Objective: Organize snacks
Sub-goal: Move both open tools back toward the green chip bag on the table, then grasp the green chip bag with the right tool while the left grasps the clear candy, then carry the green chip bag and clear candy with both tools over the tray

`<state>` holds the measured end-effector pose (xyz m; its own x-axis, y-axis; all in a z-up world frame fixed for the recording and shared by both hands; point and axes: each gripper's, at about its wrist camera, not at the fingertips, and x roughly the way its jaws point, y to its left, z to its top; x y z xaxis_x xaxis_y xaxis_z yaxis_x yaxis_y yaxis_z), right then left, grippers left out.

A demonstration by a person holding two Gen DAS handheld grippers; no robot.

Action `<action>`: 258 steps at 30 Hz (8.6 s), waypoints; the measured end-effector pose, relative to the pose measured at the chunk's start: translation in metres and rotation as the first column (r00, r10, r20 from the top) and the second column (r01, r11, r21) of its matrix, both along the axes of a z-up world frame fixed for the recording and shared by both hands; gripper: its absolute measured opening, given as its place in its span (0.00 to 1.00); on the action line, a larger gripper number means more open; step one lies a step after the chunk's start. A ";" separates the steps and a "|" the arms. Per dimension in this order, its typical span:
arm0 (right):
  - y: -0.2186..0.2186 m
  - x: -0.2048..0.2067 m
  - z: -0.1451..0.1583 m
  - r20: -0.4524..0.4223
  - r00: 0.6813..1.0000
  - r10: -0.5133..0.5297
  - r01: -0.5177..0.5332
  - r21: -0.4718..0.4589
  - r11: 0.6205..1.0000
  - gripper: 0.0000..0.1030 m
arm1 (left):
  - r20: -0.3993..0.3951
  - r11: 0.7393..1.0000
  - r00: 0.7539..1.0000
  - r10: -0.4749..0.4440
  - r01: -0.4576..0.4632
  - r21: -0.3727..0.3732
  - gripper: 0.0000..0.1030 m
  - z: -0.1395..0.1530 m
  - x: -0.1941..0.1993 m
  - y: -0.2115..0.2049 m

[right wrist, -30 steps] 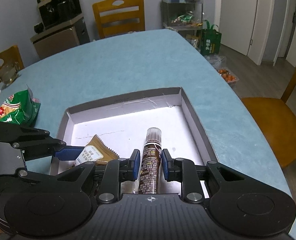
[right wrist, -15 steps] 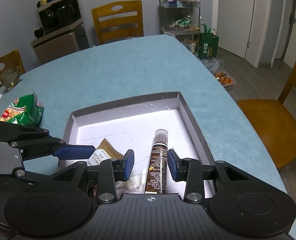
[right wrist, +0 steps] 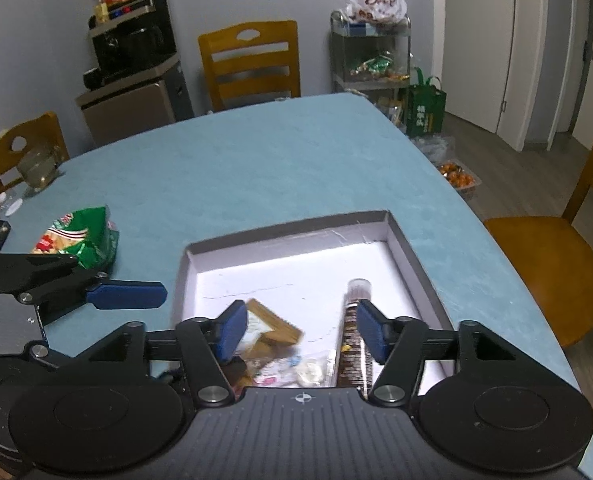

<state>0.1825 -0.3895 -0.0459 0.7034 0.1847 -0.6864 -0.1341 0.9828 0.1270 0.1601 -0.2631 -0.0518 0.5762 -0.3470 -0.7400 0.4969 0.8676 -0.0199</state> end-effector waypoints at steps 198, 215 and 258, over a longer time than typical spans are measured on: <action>-0.002 -0.066 0.037 0.036 0.975 -0.218 0.204 0.238 0.950 0.74 | 0.053 0.982 0.987 0.151 -0.143 -0.121 0.10 0.061 -0.018 0.075; -0.024 -0.075 0.028 0.029 0.961 -0.275 0.268 0.152 0.951 0.74 | 0.054 0.993 0.998 0.027 -0.021 -0.119 0.10 0.056 0.000 0.015; -0.008 -0.067 0.005 -0.043 0.988 -0.151 0.151 -0.005 0.989 0.74 | -0.008 0.994 0.995 -0.095 0.095 -0.054 0.10 0.022 0.027 -0.022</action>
